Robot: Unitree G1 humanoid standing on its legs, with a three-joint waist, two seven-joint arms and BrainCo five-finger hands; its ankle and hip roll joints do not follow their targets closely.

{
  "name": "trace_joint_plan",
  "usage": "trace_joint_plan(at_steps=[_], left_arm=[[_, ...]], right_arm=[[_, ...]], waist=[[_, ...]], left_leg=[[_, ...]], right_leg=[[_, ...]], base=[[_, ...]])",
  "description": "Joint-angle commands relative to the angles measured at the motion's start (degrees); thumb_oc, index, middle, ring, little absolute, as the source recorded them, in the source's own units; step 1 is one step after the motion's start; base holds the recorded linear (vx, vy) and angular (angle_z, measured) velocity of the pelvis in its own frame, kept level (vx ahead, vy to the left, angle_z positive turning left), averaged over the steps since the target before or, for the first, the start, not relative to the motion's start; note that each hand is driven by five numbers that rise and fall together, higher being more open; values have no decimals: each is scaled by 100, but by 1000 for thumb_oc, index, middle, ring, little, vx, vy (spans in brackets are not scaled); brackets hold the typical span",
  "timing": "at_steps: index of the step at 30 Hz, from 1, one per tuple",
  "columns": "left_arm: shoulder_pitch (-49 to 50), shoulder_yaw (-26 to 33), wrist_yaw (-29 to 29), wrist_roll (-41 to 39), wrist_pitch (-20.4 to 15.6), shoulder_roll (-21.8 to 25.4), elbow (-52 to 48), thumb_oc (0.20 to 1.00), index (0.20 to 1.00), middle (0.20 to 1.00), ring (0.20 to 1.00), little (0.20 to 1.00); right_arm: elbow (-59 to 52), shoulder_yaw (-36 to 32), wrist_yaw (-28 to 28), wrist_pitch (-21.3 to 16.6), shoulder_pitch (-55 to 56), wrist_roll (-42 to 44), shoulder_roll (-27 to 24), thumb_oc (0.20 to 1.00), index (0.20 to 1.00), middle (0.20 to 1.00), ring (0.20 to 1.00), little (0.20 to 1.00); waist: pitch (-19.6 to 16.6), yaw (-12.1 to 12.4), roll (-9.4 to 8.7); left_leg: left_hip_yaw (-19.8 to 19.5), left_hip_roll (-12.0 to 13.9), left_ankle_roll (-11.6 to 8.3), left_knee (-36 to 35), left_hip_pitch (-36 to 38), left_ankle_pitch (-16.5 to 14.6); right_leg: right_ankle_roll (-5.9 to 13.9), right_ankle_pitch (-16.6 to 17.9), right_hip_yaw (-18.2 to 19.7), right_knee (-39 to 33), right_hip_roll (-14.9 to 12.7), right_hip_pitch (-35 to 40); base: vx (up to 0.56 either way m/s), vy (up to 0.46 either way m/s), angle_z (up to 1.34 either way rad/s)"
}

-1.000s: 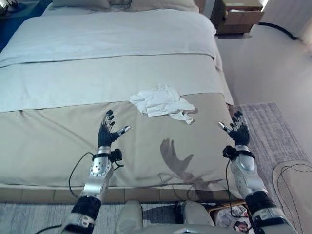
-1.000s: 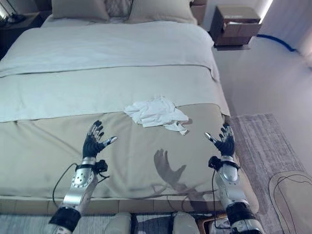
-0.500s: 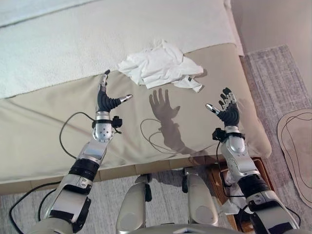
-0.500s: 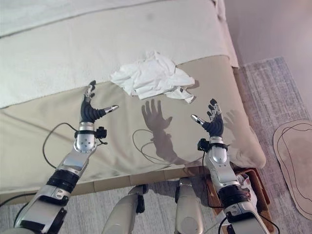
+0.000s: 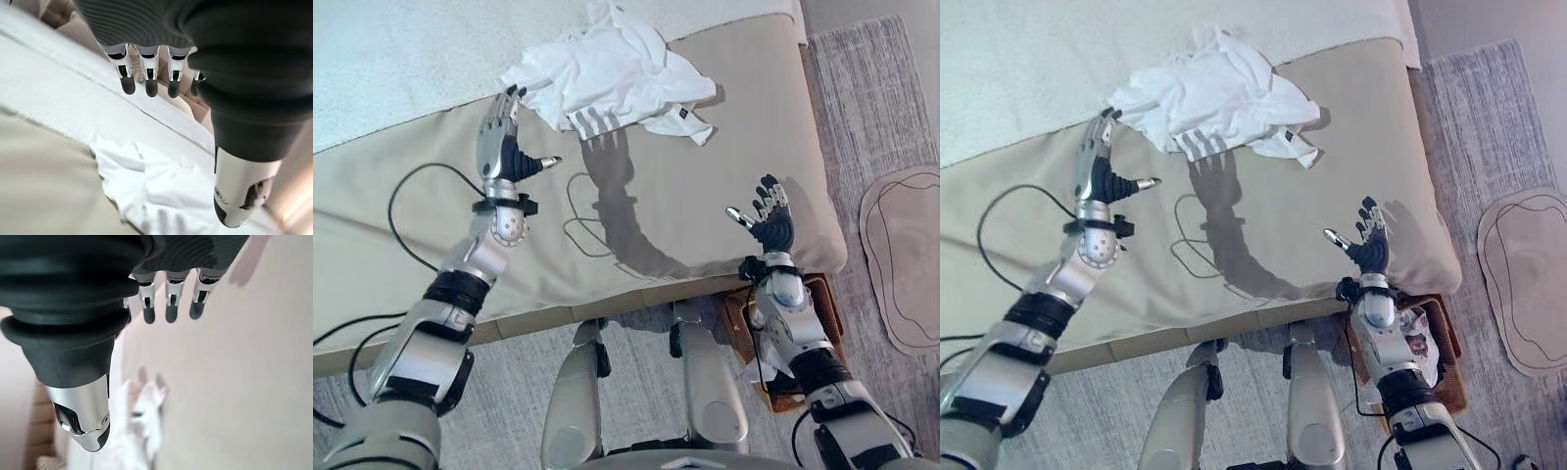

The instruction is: Pick up clothes into the bucket

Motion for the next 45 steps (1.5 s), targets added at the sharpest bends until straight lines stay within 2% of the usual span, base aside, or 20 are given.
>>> trace_joint_plan(at_steps=[1,3,4,6,8,12,18,24,29,45], left_arm=[[-328,113,221,432,41,506,54,1000,1000,1000,1000,1000],[-454,57,179,515,21,655,-3,1000,1000,1000,1000,1000],[-564,-16,186,492,14,674,-9,1000,1000,1000,1000,1000],[-787,-130,249,421,68,681,20,1000,1000,1000,1000,1000],[-1062,-151,316,473,169,732,64,1000,1000,1000,1000,1000],[-1562,-394,417,441,172,932,169,1000,1000,1000,1000,1000],[-2063,-660,380,466,187,1131,360,1000,1000,1000,1000,1000],[-2654,-1028,380,569,315,1280,683,1000,1000,1000,1000,1000],[-3258,-1361,527,765,582,1395,1080,1000,1000,1000,1000,1000],[-3979,-1699,523,497,468,1712,1177,1000,1000,1000,1000,1000]], right_arm=[[-370,-164,196,-489,272,243,-180,1000,1000,1000,1000,1000],[-344,-76,341,-501,236,238,-260,1000,1000,1000,1000,1000],[-393,-64,277,-493,182,224,-301,1000,1000,1000,1000,1000],[-359,-39,191,-549,40,312,-351,1000,1000,1000,1000,1000],[-445,-37,138,-540,-91,280,-382,1000,1000,1000,1000,1000],[-582,-2,45,-557,-336,308,-360,1000,1000,1000,1000,1000],[-654,5,-15,-499,-390,138,-355,1000,1000,1000,1000,1000],[-692,-77,-49,-525,-336,63,-411,1000,1000,1000,1000,1000],[-823,-164,-75,-581,-240,-1,-483,1000,1000,1000,1000,1000],[-680,-212,28,-642,-171,155,-513,1000,1000,1000,1000,1000]], waist=[[-200,-102,-243],[-163,-62,-378],[-115,-22,-394],[-64,71,-290],[39,31,-280],[176,-32,-269],[322,-99,-280],[343,-211,-249],[329,-312,-229],[-17,-360,-139]], left_leg=[[-271,322,-221,1191,-541,-308],[-530,288,-234,2093,-1000,-569],[-667,316,-273,1869,-1056,-438],[-885,356,-345,1009,-1051,88],[-718,400,-303,835,-1045,56],[-424,173,-219,916,-1386,24],[-157,41,-130,978,-1789,-47],[-91,-79,-101,956,-2155,-44],[-53,-132,-67,1063,-2491,-102],[-29,-196,-30,1147,-2774,-211]], right_leg=[[261,-141,420,550,-194,-181],[203,-158,481,609,-96,-251],[228,-167,471,576,-58,-240],[293,-142,464,525,-5,-267],[338,-138,499,662,-75,-464],[473,102,659,613,-251,-886],[587,369,645,263,-497,-1168],[669,551,583,48,-626,-1433],[716,637,553,-40,-680,-1682],[792,751,463,-306,-721,-1811]], base=[[-27,-125,2],[-32,-127,-2],[-8,-31,1],[28,119,-4],[-32,178,-12],[-41,210,-13],[-1,121,-25],[17,59,1],[32,23,-7],[31,10,0]])
